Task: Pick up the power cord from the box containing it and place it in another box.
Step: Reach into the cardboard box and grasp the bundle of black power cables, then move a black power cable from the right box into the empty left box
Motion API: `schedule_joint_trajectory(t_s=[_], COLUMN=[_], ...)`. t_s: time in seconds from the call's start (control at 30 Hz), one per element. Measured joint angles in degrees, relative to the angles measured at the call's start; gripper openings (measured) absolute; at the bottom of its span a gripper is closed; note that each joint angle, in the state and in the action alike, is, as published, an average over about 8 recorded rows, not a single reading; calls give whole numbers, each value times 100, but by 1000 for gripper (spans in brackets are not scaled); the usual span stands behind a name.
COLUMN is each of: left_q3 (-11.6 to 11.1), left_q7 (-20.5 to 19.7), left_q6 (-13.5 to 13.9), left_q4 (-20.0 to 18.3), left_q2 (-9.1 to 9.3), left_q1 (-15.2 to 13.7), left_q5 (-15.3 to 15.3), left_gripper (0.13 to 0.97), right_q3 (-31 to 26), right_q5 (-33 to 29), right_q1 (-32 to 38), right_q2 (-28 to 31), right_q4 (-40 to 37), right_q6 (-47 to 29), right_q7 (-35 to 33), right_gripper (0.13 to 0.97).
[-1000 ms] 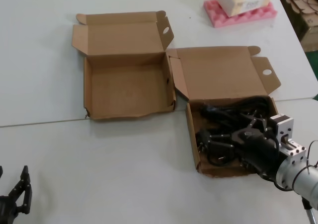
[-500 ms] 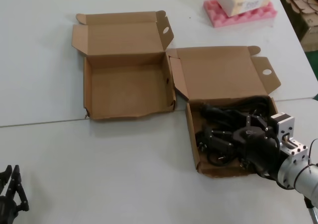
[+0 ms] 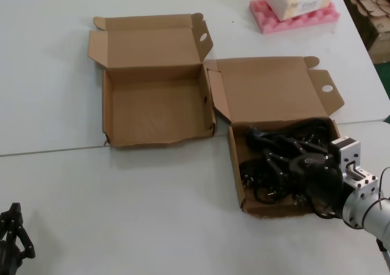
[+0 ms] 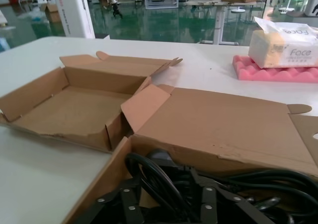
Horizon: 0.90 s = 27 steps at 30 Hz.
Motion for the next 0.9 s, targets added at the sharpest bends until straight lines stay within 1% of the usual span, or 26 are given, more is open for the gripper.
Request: schedule_joint_trajectory(t_s=[0.03,0.3,0.57,0.73,0.9], left_q3=[0,0,0,0,0], left_q7=[0,0,0,0,0], left_q6=[0,0,0,0,0], left_q4=[0,0,0,0,0], left_q2=[0,0,0,0,0], left_q1=[0,0,0,0,0], left_q5=[0,0,0,0,0], left_gripper=[170,163,163,163,163], right_q3=[-55,-503,-797,-800,-542], right_q5=[-7,-35,-40,-38,-5], right_q1=[18,116,165,115,-43], right_q2=[29,264,520,777,1018], right_q4=[-12,49,271,612,1091], right_q6=[39,318,537,689,735], right_q7=[0,0,0,0,0], right_gripper=[508,324,209,193,177])
